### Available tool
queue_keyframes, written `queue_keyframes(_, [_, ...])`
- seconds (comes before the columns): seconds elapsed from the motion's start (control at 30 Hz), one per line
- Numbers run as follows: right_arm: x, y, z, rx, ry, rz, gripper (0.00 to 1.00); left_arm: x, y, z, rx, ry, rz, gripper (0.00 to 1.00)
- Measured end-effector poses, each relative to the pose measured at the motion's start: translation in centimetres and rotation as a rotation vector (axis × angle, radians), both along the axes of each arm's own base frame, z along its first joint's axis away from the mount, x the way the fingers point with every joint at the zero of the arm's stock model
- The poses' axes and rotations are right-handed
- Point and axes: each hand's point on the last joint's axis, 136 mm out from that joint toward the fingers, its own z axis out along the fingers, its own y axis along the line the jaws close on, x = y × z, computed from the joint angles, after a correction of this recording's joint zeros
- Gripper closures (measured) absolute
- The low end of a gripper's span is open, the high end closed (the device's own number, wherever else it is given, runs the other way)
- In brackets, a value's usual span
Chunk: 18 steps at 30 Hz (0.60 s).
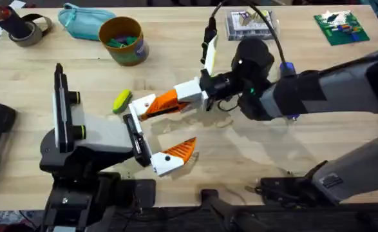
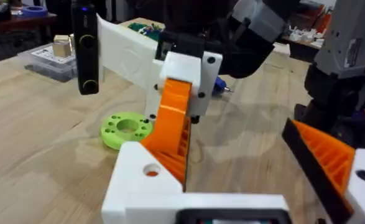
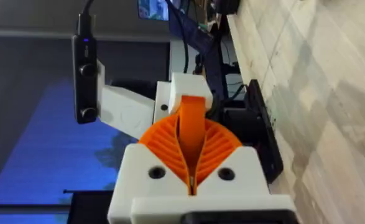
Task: Pick up the gripper from the table and insert it into the empty holder that is missing its gripper. Then pick up a screw, insert it into the mounting hole, and use the screwdriver to tighten it. Finally, clean up the table by picking up the vegetable and placing it into the bucket.
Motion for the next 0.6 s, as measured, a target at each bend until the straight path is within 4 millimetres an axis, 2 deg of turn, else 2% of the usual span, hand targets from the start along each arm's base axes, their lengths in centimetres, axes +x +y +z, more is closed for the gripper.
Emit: queue_keyframes(0.6, [0.39, 0.16, -0.15, -0.002, 0.001, 0.046, 0.978, -0.1, -0.04, -0.02, -0.002, 0.005, -0.006, 0.014])
